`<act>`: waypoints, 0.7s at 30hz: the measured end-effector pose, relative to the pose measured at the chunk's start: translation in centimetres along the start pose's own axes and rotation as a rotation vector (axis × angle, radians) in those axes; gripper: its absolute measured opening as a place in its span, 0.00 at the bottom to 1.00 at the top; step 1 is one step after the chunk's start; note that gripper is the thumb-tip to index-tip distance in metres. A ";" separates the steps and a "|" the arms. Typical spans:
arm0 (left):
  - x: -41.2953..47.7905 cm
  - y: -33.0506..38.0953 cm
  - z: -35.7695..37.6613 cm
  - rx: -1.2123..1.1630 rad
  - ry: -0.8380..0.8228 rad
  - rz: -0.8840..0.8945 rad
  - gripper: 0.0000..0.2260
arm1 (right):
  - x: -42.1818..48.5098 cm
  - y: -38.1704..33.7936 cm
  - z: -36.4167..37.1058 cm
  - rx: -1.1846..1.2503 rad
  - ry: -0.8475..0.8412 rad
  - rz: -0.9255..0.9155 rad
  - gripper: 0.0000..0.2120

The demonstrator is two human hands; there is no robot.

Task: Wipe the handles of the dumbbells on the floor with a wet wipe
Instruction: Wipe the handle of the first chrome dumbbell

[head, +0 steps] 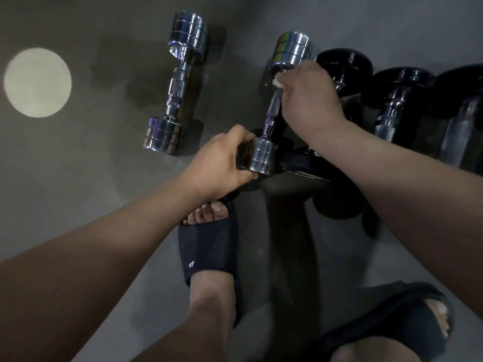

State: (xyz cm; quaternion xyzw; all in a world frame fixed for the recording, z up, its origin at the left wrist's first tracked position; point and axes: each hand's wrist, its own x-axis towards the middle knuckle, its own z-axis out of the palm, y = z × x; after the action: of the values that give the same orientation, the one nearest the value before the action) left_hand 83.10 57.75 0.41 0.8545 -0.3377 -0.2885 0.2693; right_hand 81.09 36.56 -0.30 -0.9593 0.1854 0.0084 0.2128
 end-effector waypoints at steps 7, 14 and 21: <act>0.0 -0.1 0.0 -0.003 0.007 -0.001 0.30 | -1.8 0.0 -1.5 0.063 -0.110 -0.106 0.10; 0.0 -0.1 0.1 -0.006 0.008 0.009 0.29 | -1.5 0.4 -1.8 0.192 -0.131 -0.037 0.06; 0.4 -0.1 -0.1 -0.018 -0.024 -0.007 0.30 | -2.9 -0.1 -1.2 0.155 -0.174 -0.032 0.05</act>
State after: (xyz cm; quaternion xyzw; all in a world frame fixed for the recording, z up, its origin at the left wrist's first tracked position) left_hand 83.46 57.59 0.29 0.8497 -0.3355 -0.3025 0.2718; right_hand 78.36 37.20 1.07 -0.9384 0.1510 0.0741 0.3018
